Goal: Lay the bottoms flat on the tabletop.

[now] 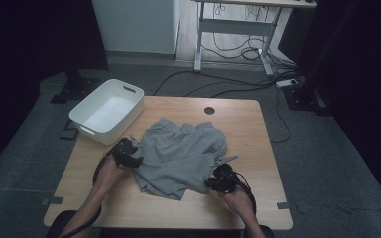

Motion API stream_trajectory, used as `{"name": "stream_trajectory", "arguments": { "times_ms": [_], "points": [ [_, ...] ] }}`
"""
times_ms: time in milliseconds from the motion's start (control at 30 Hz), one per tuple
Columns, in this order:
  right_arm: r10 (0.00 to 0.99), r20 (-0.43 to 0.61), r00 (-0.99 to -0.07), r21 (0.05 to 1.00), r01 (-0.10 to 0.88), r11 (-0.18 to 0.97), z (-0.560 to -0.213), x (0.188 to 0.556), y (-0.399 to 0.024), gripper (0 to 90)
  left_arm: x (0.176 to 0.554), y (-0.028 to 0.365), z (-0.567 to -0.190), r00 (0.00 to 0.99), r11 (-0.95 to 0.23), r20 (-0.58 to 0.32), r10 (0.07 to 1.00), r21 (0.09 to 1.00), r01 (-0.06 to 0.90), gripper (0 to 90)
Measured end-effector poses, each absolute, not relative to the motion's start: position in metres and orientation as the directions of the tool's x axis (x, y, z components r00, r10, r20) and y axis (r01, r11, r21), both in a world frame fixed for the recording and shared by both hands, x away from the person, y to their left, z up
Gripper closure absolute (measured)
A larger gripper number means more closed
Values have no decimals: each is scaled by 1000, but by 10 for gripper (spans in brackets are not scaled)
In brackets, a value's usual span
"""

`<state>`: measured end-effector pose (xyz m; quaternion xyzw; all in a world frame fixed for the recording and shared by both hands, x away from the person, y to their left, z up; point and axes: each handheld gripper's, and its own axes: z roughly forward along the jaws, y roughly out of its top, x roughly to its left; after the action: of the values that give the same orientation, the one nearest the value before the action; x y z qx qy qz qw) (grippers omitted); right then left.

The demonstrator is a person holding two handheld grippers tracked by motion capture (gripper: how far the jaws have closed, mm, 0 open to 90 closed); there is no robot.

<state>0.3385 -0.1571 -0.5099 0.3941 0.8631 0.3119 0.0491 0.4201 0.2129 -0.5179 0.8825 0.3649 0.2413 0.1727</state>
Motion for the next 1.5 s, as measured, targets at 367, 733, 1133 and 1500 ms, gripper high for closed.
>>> {"name": "stream_trajectory", "arguments": {
  "times_ms": [367,733,1133,1500],
  "points": [
    [905,136,-403,629,741,235,-503,407,-184,387,386,199,-516,715,-621,100,692,589,518,302],
    [932,44,-359,605,752,262,-513,430,-175,868,389,211,-531,702,-582,32,712,586,563,296],
    [947,-4,-321,622,741,254,-456,416,-239,566,401,221,-529,663,-560,48,747,584,588,284],
    [879,94,-468,631,711,311,-473,357,-235,507,357,222,-502,752,-567,-13,659,650,507,331]
  ]
}}
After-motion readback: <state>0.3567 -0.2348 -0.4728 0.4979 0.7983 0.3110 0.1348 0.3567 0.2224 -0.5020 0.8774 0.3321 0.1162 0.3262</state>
